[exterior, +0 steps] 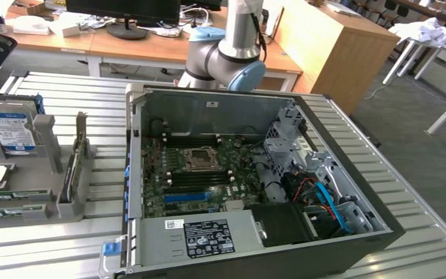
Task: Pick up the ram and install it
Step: 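Reach for the ram, then pick up the ram and move it above insertion slot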
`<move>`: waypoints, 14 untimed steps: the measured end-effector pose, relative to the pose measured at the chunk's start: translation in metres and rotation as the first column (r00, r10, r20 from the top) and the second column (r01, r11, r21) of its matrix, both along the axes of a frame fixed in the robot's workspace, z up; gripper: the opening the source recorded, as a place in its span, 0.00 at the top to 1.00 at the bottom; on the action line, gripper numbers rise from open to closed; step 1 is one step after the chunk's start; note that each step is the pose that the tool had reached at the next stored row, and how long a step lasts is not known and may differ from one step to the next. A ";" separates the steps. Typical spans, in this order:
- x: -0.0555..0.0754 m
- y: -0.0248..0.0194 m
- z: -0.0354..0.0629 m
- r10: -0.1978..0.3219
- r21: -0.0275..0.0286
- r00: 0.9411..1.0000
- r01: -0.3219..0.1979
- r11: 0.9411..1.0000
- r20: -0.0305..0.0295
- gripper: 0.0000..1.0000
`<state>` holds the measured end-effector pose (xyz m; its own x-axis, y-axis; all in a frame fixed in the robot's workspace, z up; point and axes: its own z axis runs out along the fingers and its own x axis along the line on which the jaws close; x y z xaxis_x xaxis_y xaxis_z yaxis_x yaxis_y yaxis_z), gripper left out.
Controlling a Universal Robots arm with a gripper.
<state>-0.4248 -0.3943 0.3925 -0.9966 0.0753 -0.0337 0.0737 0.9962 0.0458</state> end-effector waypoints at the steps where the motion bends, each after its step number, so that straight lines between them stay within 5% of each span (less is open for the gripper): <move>1: 0.000 0.0000 0.0000 0.000 0.000 1.000 0.000 1.000 0.000 0.89; 14: 0.000 0.0000 0.0000 0.009 0.000 1.000 -0.009 1.000 0.000 0.89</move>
